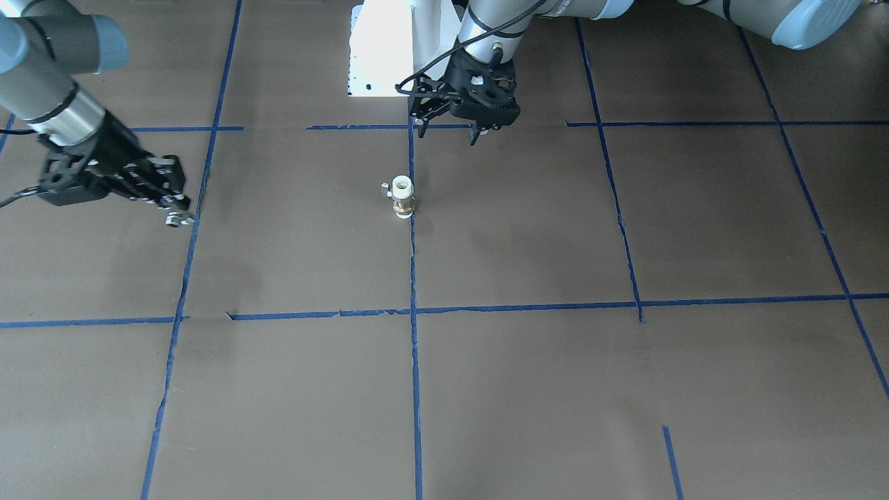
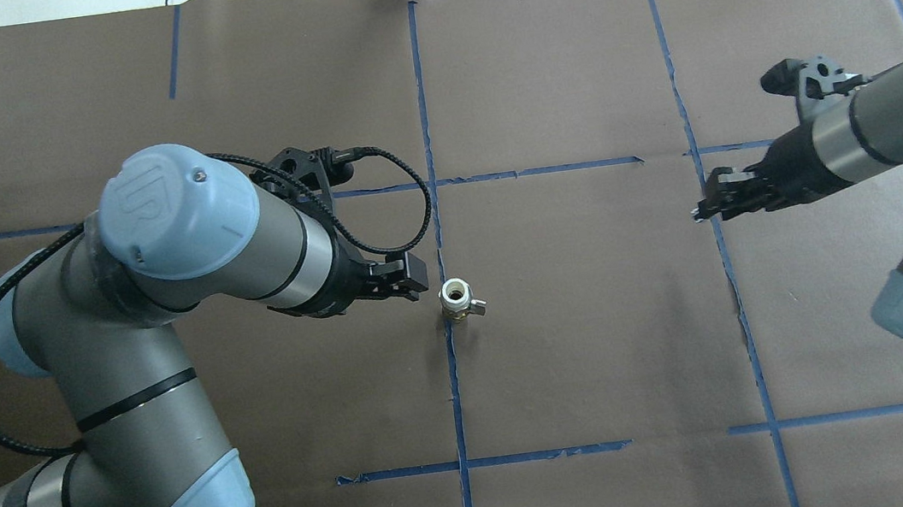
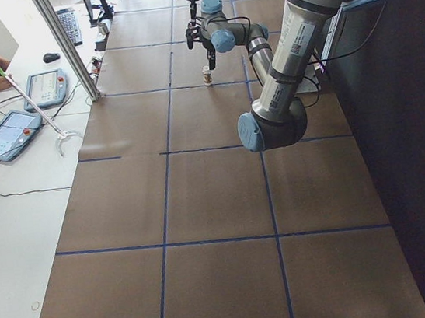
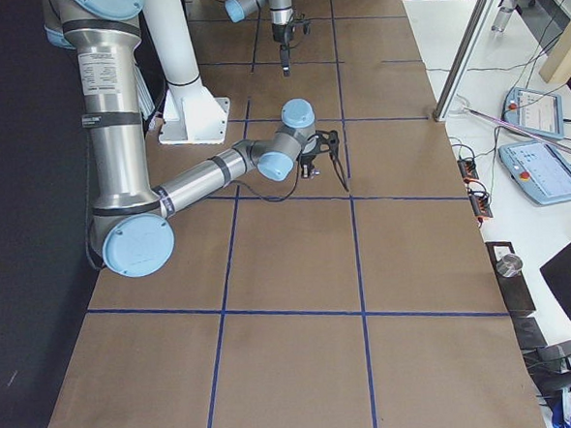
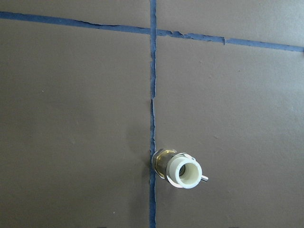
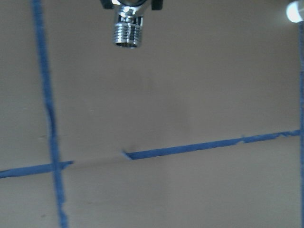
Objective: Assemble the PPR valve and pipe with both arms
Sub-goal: 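Carry the chrome tee with the right gripper toward the upright valve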
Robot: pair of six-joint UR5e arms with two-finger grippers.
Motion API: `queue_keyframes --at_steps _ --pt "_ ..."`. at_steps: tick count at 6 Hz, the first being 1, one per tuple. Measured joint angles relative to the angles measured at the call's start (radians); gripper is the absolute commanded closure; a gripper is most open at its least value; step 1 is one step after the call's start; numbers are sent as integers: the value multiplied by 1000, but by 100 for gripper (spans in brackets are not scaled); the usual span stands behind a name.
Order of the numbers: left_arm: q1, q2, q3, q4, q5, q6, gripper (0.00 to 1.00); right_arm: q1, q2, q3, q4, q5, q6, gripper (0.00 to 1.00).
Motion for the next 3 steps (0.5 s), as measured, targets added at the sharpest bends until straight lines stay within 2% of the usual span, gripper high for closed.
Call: queue_keyframes --at_steps 1,3 --pt "-3 48 -41 0 0 1 12 -78 110 -2 -31 -57 140 100" --pt "-5 143 -96 0 2 2 12 -226 344 -17 -211 -192 329 100"
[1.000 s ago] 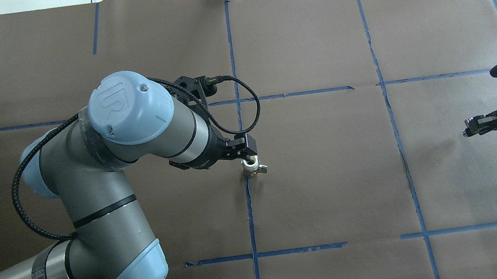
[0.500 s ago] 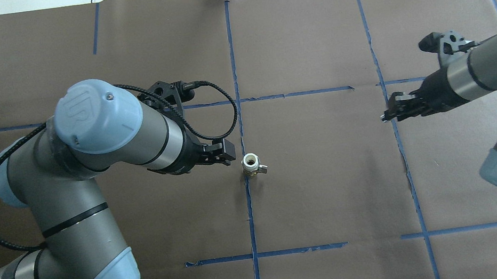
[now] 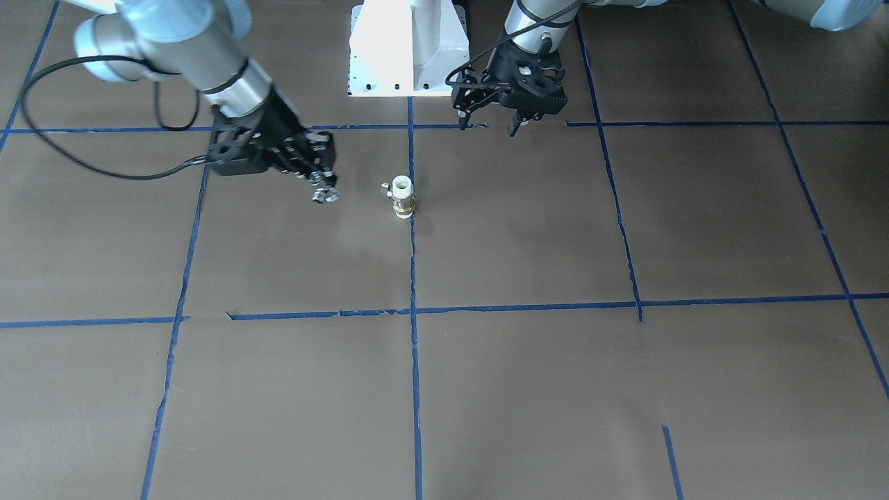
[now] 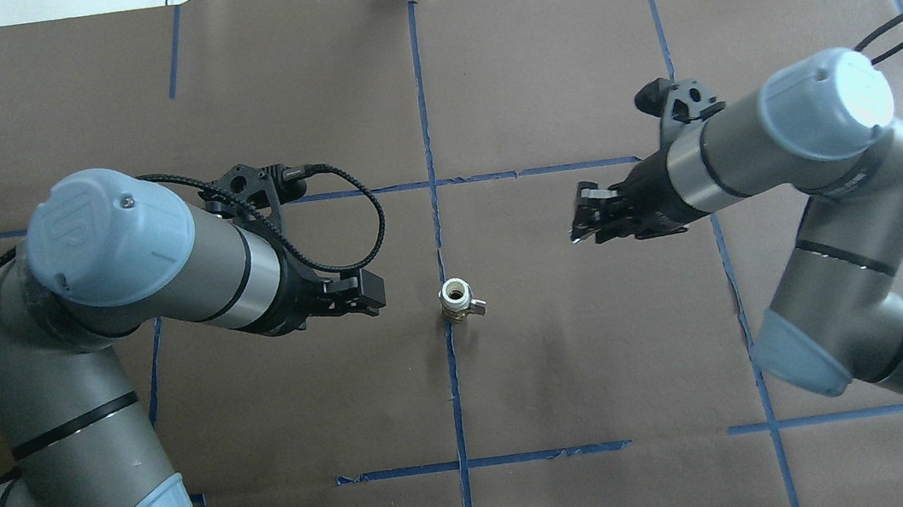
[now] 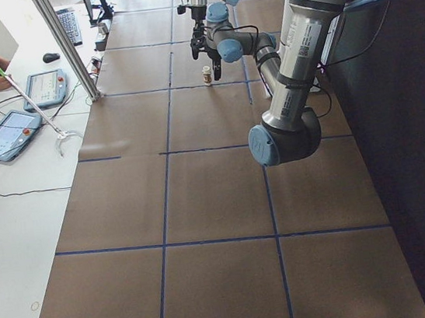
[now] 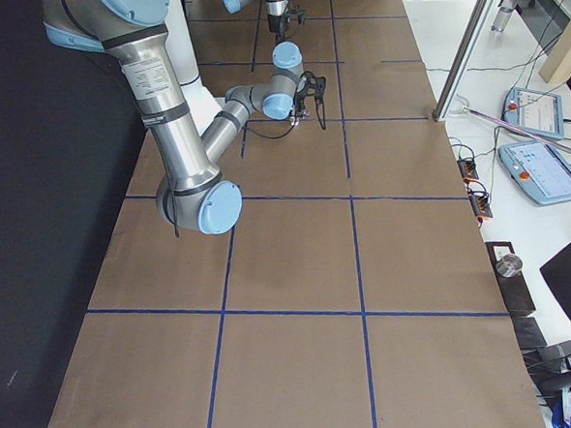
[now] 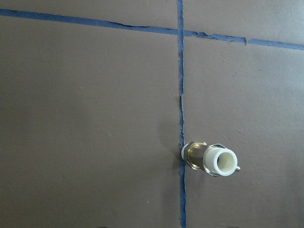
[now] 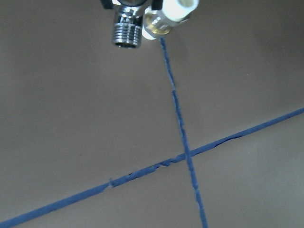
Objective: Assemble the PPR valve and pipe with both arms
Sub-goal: 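Carry the chrome tee with the right gripper toward the upright valve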
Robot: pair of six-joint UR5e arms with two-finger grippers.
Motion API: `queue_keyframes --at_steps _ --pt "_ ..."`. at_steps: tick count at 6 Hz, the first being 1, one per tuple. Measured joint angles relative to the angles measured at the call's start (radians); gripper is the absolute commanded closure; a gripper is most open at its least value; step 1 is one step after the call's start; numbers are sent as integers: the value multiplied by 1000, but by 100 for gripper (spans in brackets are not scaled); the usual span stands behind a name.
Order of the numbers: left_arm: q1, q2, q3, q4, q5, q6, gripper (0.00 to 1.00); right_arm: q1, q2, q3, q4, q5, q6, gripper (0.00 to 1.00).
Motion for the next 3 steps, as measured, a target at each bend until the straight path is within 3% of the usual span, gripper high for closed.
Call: queue_keyframes --at_steps 2,3 --pt "1 56 -14 1 5 0 12 -70 180 -48 -207 -78 52 100" --pt "2 68 -14 1 7 0 12 -85 219 -76 -252 -99 55 100"
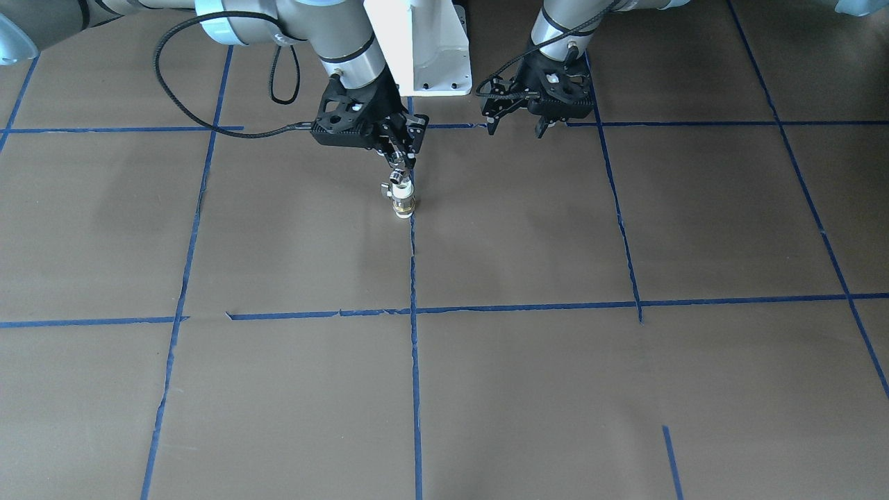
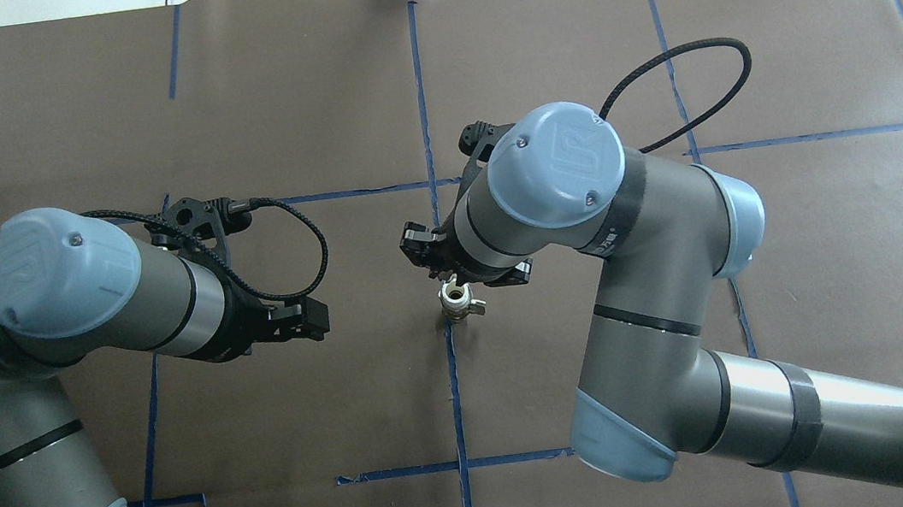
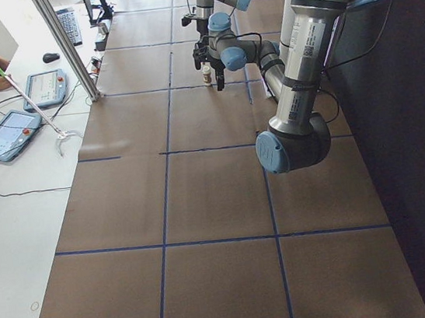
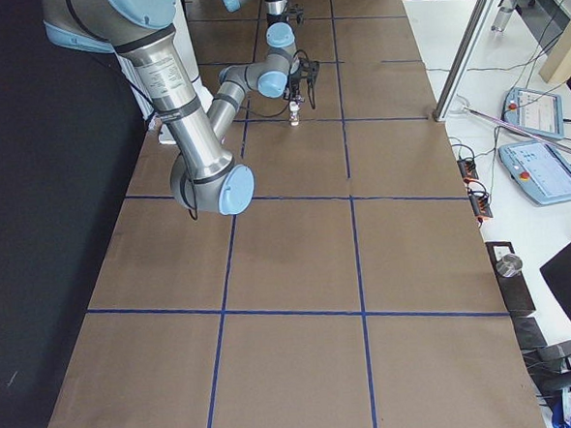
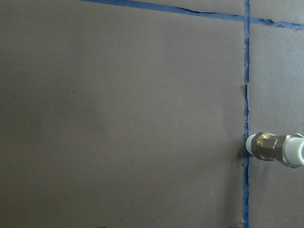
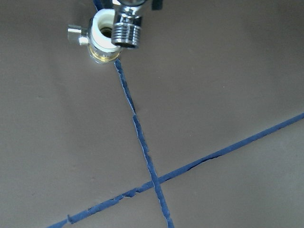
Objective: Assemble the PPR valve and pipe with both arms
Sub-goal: 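Carry the chrome tee with the right gripper toward the upright valve, then lower the chrome tee onto the top of the valve with the right gripper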
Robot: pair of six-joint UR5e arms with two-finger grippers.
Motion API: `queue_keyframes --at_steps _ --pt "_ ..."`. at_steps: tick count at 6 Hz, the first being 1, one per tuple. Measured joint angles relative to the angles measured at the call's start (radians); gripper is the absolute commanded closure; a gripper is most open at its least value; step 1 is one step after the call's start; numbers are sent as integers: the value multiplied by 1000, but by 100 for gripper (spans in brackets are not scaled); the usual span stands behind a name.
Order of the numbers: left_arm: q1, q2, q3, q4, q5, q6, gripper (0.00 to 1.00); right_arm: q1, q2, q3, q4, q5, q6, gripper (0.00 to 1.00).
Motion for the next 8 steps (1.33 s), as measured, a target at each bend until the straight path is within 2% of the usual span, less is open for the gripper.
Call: queue_keyframes --at_steps 2,8 --pt "3 4 4 0 1 -2 11 -22 15 -29 -20 -38 1 100" --pt "5 3 1 0 0 -4 11 -29 8 -25 -61 -45 -1 99"
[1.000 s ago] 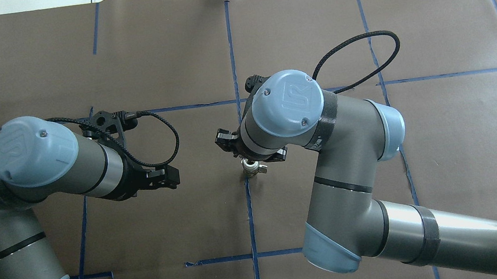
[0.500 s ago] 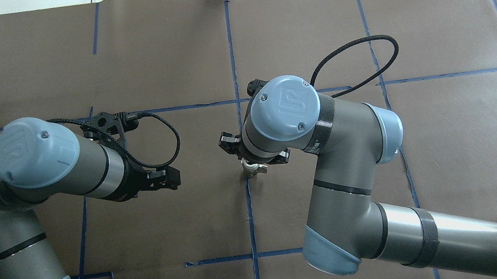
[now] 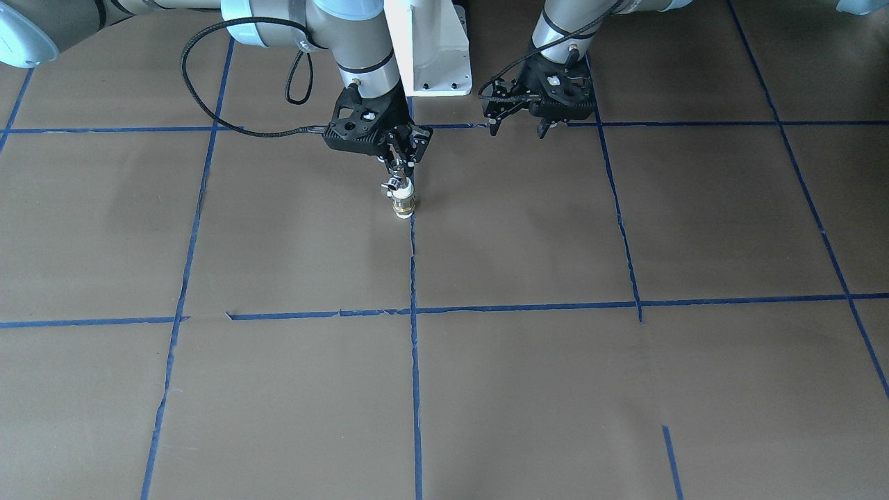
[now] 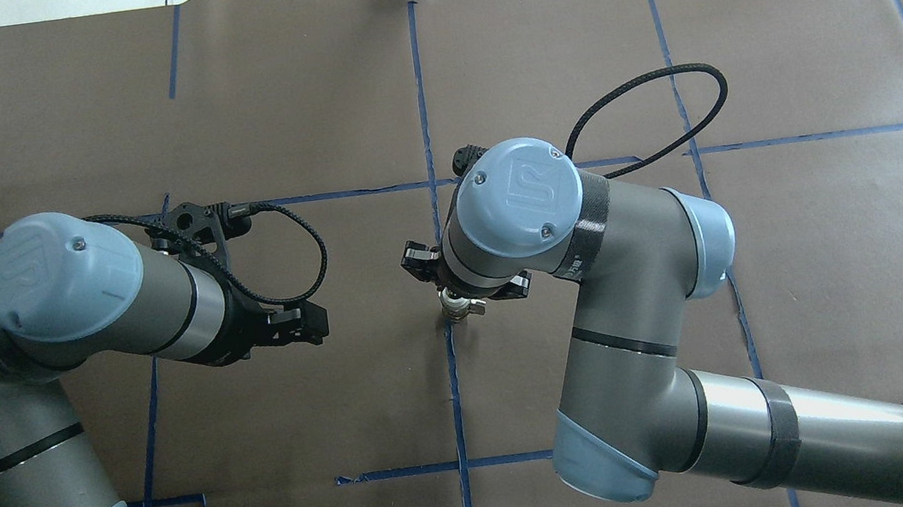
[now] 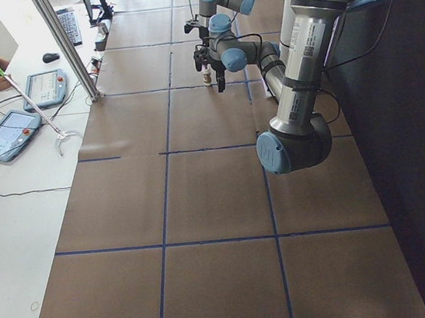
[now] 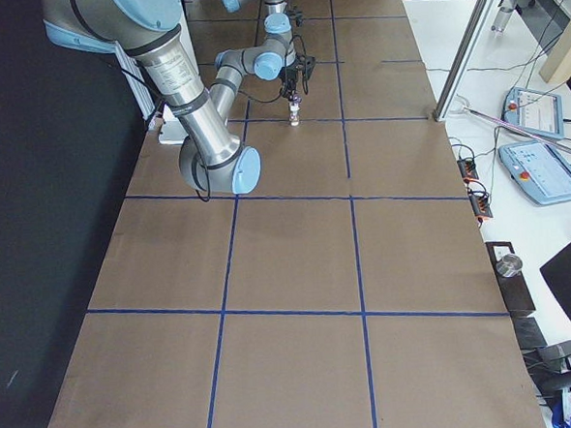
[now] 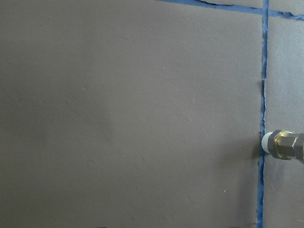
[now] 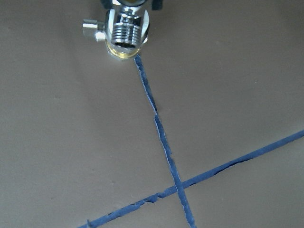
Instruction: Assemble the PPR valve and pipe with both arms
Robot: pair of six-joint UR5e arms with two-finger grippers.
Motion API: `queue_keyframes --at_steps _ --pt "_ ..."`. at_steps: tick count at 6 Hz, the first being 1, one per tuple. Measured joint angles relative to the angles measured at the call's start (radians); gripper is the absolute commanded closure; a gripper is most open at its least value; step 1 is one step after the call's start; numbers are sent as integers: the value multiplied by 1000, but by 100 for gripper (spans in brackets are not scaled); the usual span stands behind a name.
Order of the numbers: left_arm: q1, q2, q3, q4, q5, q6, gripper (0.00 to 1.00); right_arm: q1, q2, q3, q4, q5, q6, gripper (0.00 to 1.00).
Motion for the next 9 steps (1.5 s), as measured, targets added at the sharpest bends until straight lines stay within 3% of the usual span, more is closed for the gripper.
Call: queue_keyframes --at_steps 2,3,4,5,6,7,9 --pt "1 1 -1 0 0 0 11 -6 0 -2 1 0 0 98" --pt "1 1 -1 0 0 0 11 -9 -1 -4 2 0 0 92" --pt "0 1 0 -1 0 1 11 -11 1 -7 3 0 0 46" --pt "0 1 -1 -1 0 1 11 -11 1 -11 5 0 -3 20" --pt "0 0 -2 -1 0 0 11 -12 1 -14 5 1 -8 15" --pt "0 0 -2 -1 0 0 11 -12 1 -15 6 1 -10 1" --pt "-2 0 -3 -1 -1 2 11 -2 -15 25 4 4 -11 0"
